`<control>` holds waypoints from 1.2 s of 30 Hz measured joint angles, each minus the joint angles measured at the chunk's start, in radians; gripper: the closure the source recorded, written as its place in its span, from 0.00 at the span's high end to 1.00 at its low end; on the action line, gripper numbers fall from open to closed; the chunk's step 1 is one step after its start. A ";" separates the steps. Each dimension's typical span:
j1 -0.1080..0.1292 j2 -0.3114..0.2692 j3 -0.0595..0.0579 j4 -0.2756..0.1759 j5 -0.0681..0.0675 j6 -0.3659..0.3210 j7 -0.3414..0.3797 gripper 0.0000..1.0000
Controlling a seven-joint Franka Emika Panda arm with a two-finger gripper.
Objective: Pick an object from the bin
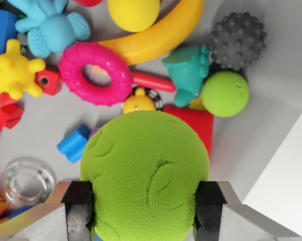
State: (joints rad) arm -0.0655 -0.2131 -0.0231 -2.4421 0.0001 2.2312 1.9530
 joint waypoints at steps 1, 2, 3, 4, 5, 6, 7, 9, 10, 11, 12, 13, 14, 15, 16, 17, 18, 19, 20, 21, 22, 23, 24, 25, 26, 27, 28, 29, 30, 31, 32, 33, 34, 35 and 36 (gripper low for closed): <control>0.000 -0.006 0.000 0.006 0.000 -0.011 0.000 0.00; 0.000 -0.008 0.000 0.008 0.000 -0.016 0.000 0.00; 0.000 -0.013 0.000 0.014 0.000 -0.028 0.000 0.00; 0.000 -0.019 0.000 0.019 0.000 -0.038 0.000 0.00; 0.000 -0.024 0.000 0.025 0.000 -0.047 0.000 0.00; 0.000 -0.028 0.000 0.030 0.000 -0.058 0.000 0.00; 0.000 -0.032 0.000 0.036 0.000 -0.067 0.001 0.00; 0.000 -0.037 0.000 0.044 -0.001 -0.081 0.001 0.00; 0.000 -0.041 0.000 0.049 -0.001 -0.090 0.001 0.00; 0.000 -0.045 0.000 0.054 -0.001 -0.100 0.001 0.00; 0.000 -0.048 0.000 0.060 -0.001 -0.109 0.001 0.00; 0.000 -0.051 0.000 0.065 -0.001 -0.117 0.001 0.00; 0.000 -0.055 0.000 0.070 -0.001 -0.125 0.001 0.00; 0.000 -0.058 0.000 0.075 -0.001 -0.133 0.001 0.00; 0.000 -0.060 0.000 0.080 -0.001 -0.140 0.001 0.00; 0.000 -0.062 0.000 0.082 -0.001 -0.144 0.001 0.00; 0.000 -0.064 0.000 0.087 -0.001 -0.151 0.001 0.00; 0.000 -0.066 0.000 0.091 -0.001 -0.157 0.001 0.00; 0.000 -0.068 0.000 0.095 -0.001 -0.163 0.001 0.00; 0.000 -0.070 0.000 0.098 -0.001 -0.169 0.001 0.00; 0.000 -0.072 0.000 0.102 -0.001 -0.175 0.001 0.00; 0.000 -0.073 0.000 0.106 -0.001 -0.181 0.001 0.00; 0.000 -0.075 0.000 0.110 -0.001 -0.186 0.001 0.00; 0.000 -0.075 0.000 0.112 -0.001 -0.188 0.001 0.00; 0.000 -0.077 0.000 0.115 -0.001 -0.192 0.001 0.00; 0.000 -0.078 0.000 0.117 -0.001 -0.195 0.001 0.00; 0.000 -0.079 0.000 0.119 -0.001 -0.198 0.001 0.00; 0.000 -0.079 0.000 0.121 -0.001 -0.201 0.002 0.00; 0.000 -0.080 0.000 0.123 -0.001 -0.204 0.002 0.00; 0.000 -0.081 0.000 0.125 -0.001 -0.206 0.002 0.00; 0.000 -0.081 0.000 0.125 -0.001 -0.207 0.002 0.00; 0.000 -0.081 0.000 0.126 -0.001 -0.208 0.002 0.00; 0.000 -0.081 0.000 0.127 -0.001 -0.209 0.002 0.00; 0.000 -0.081 0.000 0.127 -0.001 -0.209 0.002 0.00; 0.000 -0.081 0.000 0.127 -0.001 -0.209 0.002 0.00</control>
State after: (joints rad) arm -0.0654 -0.2942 -0.0231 -2.3149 -0.0010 2.0217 1.9546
